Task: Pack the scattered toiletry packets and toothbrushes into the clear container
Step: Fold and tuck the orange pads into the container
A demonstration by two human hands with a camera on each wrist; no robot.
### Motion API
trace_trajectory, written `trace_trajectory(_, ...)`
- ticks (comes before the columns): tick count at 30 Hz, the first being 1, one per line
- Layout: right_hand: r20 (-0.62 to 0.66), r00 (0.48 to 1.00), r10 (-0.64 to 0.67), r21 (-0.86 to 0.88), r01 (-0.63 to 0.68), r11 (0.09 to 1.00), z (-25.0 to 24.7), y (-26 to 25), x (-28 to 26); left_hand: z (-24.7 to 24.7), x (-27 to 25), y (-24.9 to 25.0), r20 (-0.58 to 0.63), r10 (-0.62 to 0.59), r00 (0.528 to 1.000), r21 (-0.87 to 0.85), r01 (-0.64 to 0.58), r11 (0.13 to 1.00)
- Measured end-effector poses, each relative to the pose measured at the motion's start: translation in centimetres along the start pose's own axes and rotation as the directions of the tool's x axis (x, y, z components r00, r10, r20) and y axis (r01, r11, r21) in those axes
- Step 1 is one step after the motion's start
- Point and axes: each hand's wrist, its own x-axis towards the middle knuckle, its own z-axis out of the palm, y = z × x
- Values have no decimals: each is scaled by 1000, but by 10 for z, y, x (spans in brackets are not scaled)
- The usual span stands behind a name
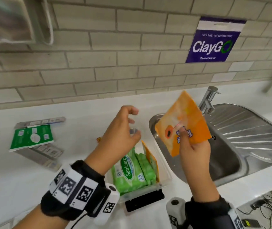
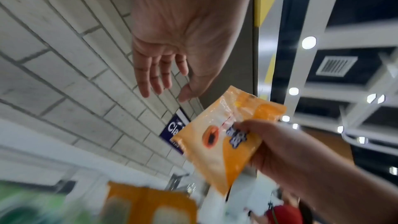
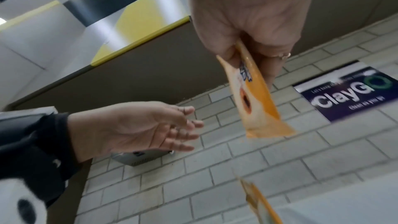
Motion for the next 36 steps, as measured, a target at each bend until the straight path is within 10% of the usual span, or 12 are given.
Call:
trace_trajectory(7, 185, 966, 179, -93, -164, 982, 27, 55, -18, 52, -34, -27, 533, 93, 841, 282, -280, 918)
trace_trajectory(15, 471, 850, 238, -187, -167, 968, 7, 49, -31, 61, -55, -23, 580, 254, 774, 220, -448, 866)
trace_trajectory(24, 620, 569, 541, -539, -192, 820, 41, 45, -12, 55, -59, -34, 592, 148, 792, 225, -339, 913)
trace_trajectory(29, 563, 692, 452, -441, -211, 872, 38, 40, -13, 50, -62, -31, 547, 190, 815, 208, -352, 913)
trace_trajectory(36, 596, 543, 592, -614, -166, 772, 46, 48, -10, 48, -68, -31, 581, 148, 800, 187, -309, 933)
